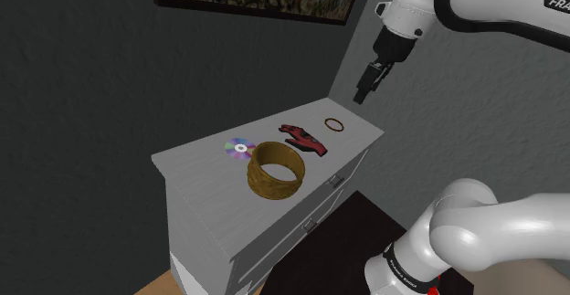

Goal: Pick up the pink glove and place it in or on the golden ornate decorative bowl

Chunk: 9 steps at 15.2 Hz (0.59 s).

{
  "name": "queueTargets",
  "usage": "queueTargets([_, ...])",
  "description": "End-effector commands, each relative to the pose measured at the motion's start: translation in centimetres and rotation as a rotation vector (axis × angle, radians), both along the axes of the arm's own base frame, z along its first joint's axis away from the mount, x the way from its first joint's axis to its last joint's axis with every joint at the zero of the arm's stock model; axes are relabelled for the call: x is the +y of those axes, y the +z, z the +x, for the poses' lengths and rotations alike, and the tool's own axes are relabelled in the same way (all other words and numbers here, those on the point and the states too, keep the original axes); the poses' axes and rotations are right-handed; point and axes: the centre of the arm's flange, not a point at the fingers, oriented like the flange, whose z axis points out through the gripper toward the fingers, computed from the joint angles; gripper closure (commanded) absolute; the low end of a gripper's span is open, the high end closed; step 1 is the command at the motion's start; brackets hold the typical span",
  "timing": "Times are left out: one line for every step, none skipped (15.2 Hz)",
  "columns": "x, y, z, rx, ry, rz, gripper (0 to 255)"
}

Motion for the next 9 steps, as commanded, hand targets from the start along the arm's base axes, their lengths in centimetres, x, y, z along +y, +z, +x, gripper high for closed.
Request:
queueTargets([0.0,0.0,0.0,0.000,0.000,0.000,0])
queueTargets([-0.6,-1.1,0.4,0.001,-0.003,0.006,0])
queueTargets([-1.2,-2.3,0.9,0.002,-0.006,0.012,0])
queueTargets([-1.8,-3.4,1.3,0.003,-0.009,0.018,0])
queueTargets([-2.4,-4.5,1.8,0.005,-0.012,0.024,0])
queueTargets([-3.0,-5.7,2.2,0.006,-0.015,0.030,0])
queueTargets([-3.6,-6.8,2.6,0.007,-0.018,0.036,0])
queueTargets([-4.1,-8.0,3.0,0.008,-0.021,0.042,0])
queueTargets([-4.7,-9.1,3.5,0.009,-0.024,0.048,0])
